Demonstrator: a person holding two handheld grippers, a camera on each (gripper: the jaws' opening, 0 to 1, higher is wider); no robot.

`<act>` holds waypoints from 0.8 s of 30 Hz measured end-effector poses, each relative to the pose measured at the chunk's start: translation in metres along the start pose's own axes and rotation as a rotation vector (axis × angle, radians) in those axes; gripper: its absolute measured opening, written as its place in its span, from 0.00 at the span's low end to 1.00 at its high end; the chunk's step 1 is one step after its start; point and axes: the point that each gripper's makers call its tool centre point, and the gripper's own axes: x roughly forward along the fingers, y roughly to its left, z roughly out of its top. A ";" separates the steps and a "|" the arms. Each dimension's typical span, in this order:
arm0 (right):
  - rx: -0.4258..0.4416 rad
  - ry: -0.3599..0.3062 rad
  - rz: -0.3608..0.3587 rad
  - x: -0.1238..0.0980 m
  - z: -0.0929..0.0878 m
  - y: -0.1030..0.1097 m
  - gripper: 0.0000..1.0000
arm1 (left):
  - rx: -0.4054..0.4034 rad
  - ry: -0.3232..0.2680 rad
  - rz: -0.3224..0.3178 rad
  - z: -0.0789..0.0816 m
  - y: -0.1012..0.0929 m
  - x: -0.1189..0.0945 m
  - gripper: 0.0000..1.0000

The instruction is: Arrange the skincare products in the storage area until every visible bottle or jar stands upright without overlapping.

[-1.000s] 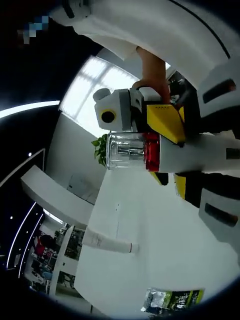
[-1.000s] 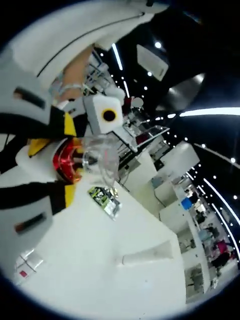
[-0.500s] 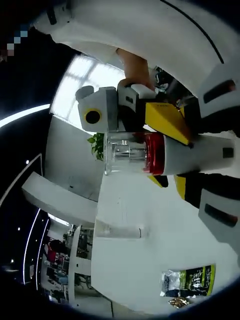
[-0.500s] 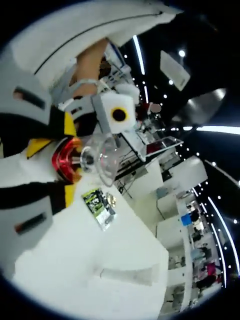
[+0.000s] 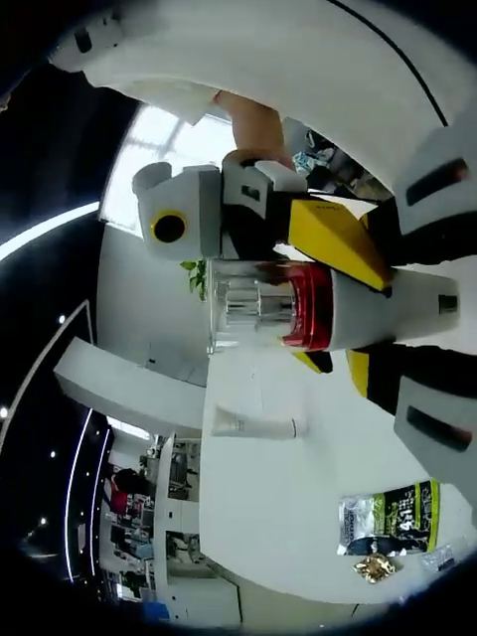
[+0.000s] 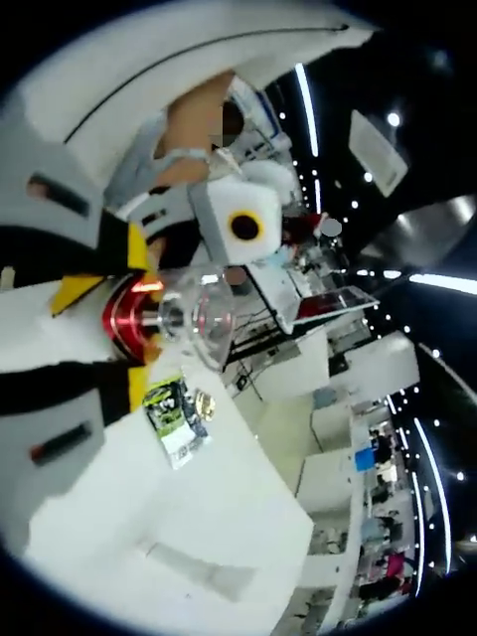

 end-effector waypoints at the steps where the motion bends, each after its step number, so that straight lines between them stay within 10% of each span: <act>1: -0.005 0.004 -0.013 0.001 0.002 0.000 0.30 | 0.003 -0.010 -0.003 0.002 0.002 -0.002 0.29; 14: 0.007 0.066 -0.104 0.039 0.006 0.013 0.30 | -0.002 -0.037 -0.053 -0.007 0.019 -0.034 0.30; 24: 0.080 0.007 -0.289 0.031 0.010 -0.004 0.30 | 0.051 0.016 -0.238 0.000 0.019 -0.025 0.29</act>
